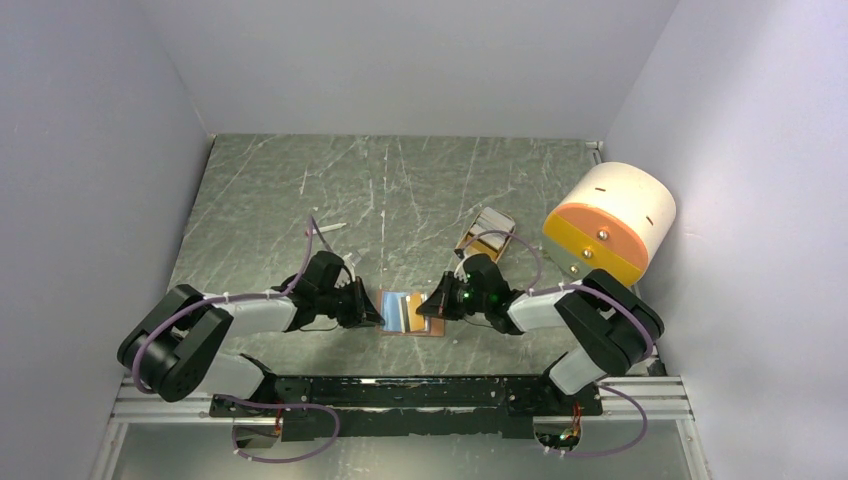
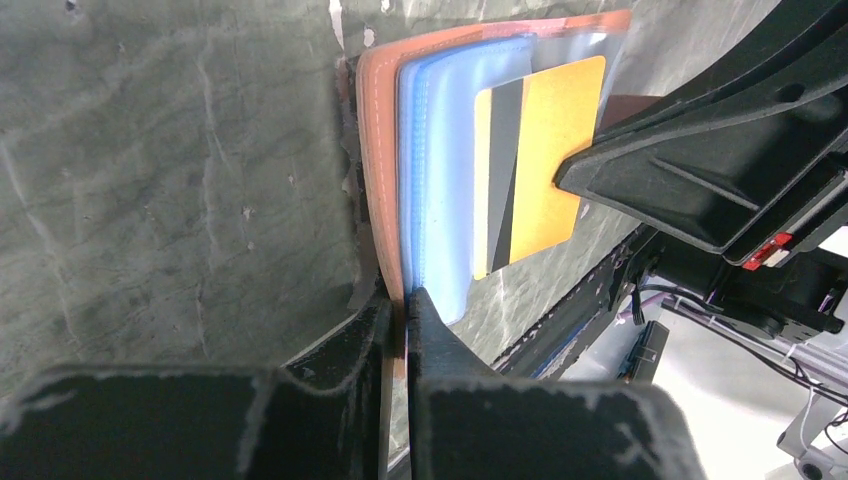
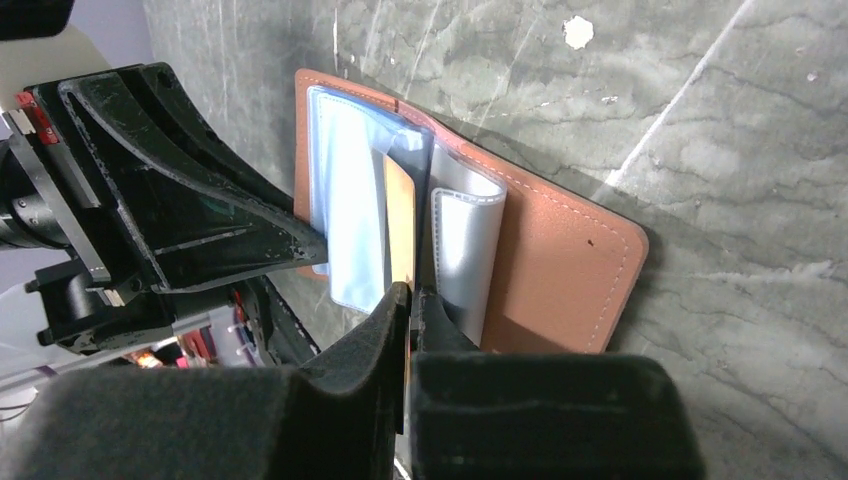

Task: Put the credit cards into the card holder
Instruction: Insert the credit card into the card holder.

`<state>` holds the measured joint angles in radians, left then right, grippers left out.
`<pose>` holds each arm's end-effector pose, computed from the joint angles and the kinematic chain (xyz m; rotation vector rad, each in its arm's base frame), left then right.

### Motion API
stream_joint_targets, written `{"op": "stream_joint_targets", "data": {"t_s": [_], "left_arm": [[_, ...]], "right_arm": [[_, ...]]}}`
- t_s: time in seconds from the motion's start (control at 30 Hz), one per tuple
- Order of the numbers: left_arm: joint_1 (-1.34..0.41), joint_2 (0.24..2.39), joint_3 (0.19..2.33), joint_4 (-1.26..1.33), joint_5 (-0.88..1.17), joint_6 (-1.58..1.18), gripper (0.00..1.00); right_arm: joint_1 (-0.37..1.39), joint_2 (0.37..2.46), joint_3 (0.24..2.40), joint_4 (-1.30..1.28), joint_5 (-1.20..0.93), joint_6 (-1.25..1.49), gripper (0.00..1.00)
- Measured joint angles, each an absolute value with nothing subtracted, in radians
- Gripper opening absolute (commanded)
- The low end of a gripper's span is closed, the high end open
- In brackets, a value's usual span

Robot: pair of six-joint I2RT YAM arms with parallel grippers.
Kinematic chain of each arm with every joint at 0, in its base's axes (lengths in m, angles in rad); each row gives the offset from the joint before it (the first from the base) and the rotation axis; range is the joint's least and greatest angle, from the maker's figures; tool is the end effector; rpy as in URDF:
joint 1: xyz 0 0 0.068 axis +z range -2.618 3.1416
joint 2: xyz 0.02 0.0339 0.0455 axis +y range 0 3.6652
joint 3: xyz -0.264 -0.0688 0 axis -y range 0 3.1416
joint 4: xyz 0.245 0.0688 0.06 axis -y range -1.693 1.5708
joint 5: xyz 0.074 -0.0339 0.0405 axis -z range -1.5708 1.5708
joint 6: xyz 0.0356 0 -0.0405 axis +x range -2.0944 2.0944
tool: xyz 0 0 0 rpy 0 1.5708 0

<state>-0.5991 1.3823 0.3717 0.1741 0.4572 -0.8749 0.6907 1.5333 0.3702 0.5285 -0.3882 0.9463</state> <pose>0.1749 -0.1385 0.1185 -0.1300 2.6689 -1.1464 0.1829 0.1687 0.1128 0.0716 2.4899 1.2479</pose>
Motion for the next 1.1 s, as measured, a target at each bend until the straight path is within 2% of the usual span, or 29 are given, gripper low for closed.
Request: {"op": "stream_joint_targets", "data": {"t_s": [0.13,0.23,0.47,0.77,0.9,1.0,1.1], "left_arm": [[-0.599,1.382,0.373,0.173,0.458,-0.873,0.11],[-0.599,1.38,0.372,0.173,0.458,-0.877,0.1],[-0.599,1.354,0.357,0.197,0.472,-0.905,0.1],[-0.601,1.355,0.331,0.258,0.48,-0.941,0.11],[-0.603,1.357,0.323,0.274,0.48,-0.952,0.14],[-0.605,1.362,0.315,0.29,0.48,-0.958,0.17],[-0.609,1.364,0.31,0.295,0.48,-0.965,0.24]], "right_arm": [[0.69,1.538,0.378,0.522,-0.389,0.941,0.08],[0.691,1.533,0.378,0.512,-0.374,0.945,0.0],[0.696,1.461,0.345,0.513,-0.315,0.975,0.0],[0.696,1.466,0.335,0.555,-0.303,1.015,0.01],[0.698,1.512,0.334,0.59,-0.31,1.037,0.1],[0.703,1.522,0.335,0.59,-0.305,1.044,0.23],[0.711,1.518,0.357,0.511,-0.283,1.028,0.37]]}}
